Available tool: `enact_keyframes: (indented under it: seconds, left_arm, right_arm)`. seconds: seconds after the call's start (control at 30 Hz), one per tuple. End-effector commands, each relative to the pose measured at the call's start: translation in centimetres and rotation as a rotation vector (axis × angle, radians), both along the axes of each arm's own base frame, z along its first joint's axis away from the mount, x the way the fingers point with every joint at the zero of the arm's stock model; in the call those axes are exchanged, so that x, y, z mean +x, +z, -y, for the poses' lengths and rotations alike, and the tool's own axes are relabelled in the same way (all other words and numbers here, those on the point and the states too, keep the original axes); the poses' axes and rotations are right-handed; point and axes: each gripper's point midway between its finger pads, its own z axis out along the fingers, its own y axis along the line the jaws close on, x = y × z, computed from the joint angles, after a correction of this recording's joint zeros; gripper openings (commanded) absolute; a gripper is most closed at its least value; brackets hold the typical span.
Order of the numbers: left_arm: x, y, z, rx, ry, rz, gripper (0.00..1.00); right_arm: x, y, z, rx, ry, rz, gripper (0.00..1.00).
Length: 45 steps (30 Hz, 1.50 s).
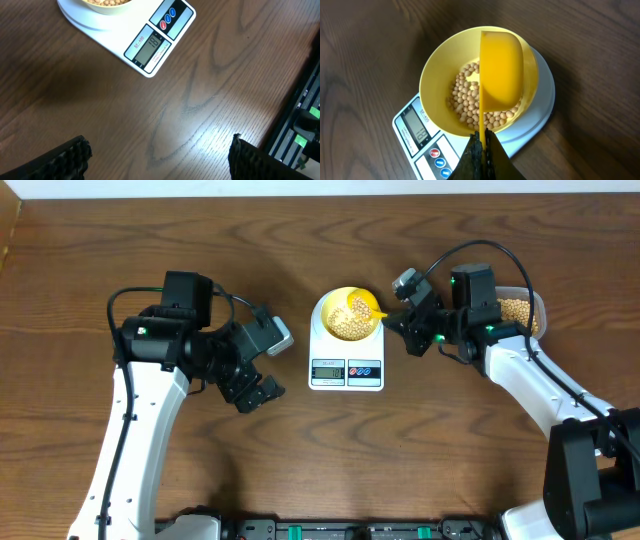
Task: Scoop item into bowl and weigh 50g on scale
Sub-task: 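Tilt the scoop with the right gripper to pour soybeans into the bowl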
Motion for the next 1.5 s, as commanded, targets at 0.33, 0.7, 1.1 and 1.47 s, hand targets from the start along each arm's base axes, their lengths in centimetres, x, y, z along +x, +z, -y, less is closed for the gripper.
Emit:
enact_keyframes:
  seconds: [0.33, 0.7, 1.1, 1.47]
  left_arm:
    - [-0.2, -0.2, 0.0, 0.008, -0.008, -0.002, 0.9]
    - [-0.2, -0.2, 0.0, 0.008, -0.008, -0.002, 0.9]
    - [-0.2, -0.2, 0.0, 0.008, -0.008, -0.002, 0.9]
    - [-0.2, -0.2, 0.0, 0.008, -0.009, -0.002, 0.9]
  right_arm:
    - [-0.2, 0.1, -0.2, -0.004, 0.02, 0.005, 0.01]
    - [0.0, 0.3, -0.3, -0.001, 0.02, 0.014, 0.01]
    - [-0.2, 2.4, -0.8, 0.012, 0.032, 0.074, 0.01]
    - [0.2, 1.5, -0.6, -0.079, -0.002, 0.101, 0.01]
